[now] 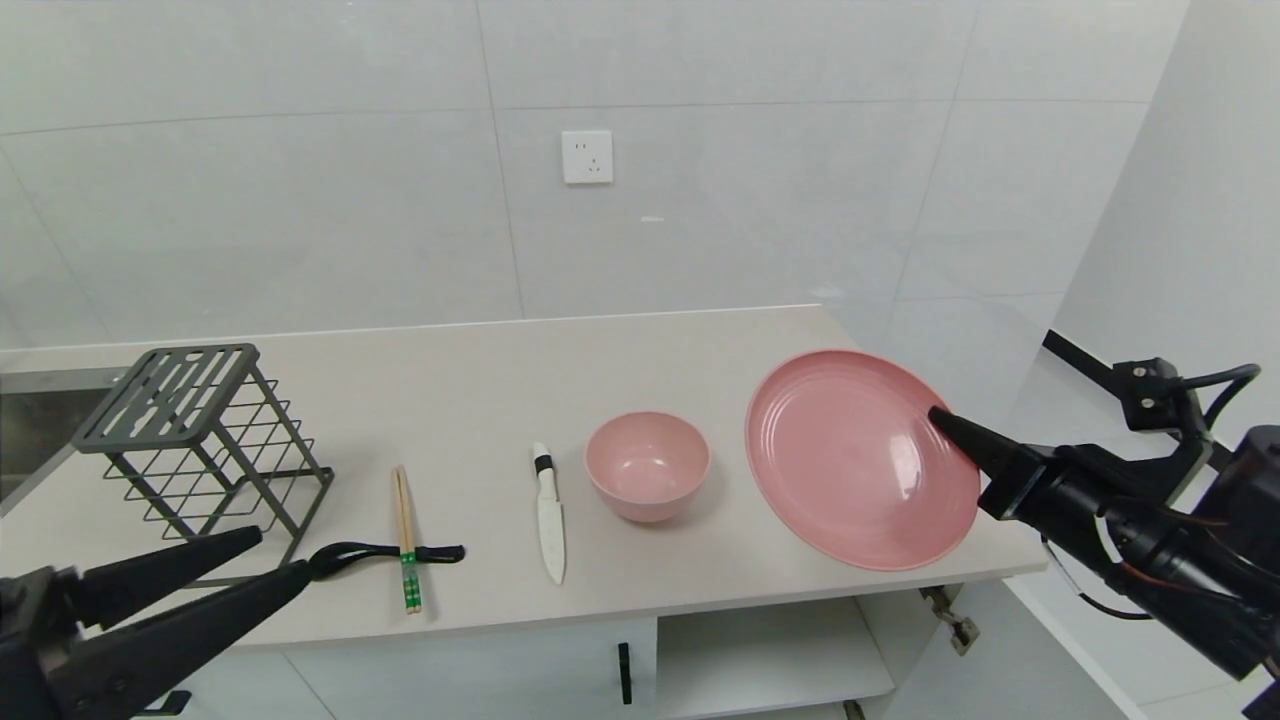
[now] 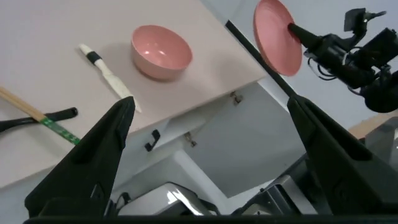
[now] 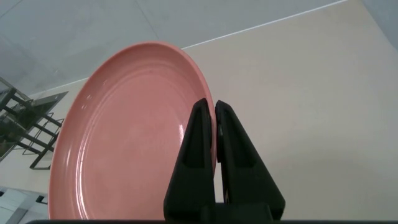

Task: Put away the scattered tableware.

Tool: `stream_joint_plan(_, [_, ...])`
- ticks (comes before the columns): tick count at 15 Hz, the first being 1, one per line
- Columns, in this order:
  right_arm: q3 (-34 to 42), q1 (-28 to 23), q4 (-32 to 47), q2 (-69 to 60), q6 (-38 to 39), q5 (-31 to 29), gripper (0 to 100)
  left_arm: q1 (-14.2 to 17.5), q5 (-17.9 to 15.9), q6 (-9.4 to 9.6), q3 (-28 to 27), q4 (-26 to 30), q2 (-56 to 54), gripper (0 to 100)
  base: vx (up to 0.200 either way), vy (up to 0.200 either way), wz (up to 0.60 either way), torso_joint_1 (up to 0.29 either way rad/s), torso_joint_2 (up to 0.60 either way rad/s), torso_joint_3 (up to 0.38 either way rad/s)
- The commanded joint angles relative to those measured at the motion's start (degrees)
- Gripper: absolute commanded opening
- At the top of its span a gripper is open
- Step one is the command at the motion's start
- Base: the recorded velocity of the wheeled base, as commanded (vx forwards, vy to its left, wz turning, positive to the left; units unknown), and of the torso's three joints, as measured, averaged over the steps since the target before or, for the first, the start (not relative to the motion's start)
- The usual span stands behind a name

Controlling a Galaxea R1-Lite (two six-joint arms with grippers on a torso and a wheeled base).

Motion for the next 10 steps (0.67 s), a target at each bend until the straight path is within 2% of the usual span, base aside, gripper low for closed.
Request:
stream_joint_plan(1, [0.1,0.0,-0.1,-0.2,0.1,0.0,0,-0.4,0.6,0.51,-0.9,-6.6,16.5,100,0.000,0.000,0.00,0.000,0.00,0.000])
stream_joint_plan(3, [-0.1,-0.2,-0.1,-0.2,0.0,0.0,0,-1.0,3.1,4.47,-1.6,-14.3,26.8,100,0.000,0.000,0.00,0.000,0.00,0.000])
stream_joint_plan(4, [-0.1,-0.2,-0.1,-0.1,0.0,0.1,0,-1.8,5.3,4.82,-2.7,-17.7,32.3,100,0.000,0.000,0.00,0.000,0.00,0.000])
stream_joint_plan(6, [-0.1,-0.3,-0.1,-0.1,0.0,0.1,0,-6.1,10.2,4.47,-6.5,-20.0,41.1,100,0.000,0.000,0.00,0.000,0.00,0.000])
stream_joint_plan(7, [-0.1,-0.3,-0.1,-0.1,0.0,0.1,0,-6.1,10.2,4.47,-6.5,-20.0,41.1,100,0.000,0.000,0.00,0.000,0.00,0.000])
stream_joint_plan(8, [-0.1,-0.4,-0.1,-0.1,0.0,0.1,0,-9.0,11.0,4.29,-11.1,-20.0,46.9,100,0.000,0.000,0.00,0.000,0.00,0.000])
stream_joint_plan(10, [0.0,-0.5,-0.1,-0.1,0.0,0.1,0,-9.9,11.2,4.29,-14.7,-20.0,50.7,100,0.000,0.000,0.00,0.000,0.00,0.000])
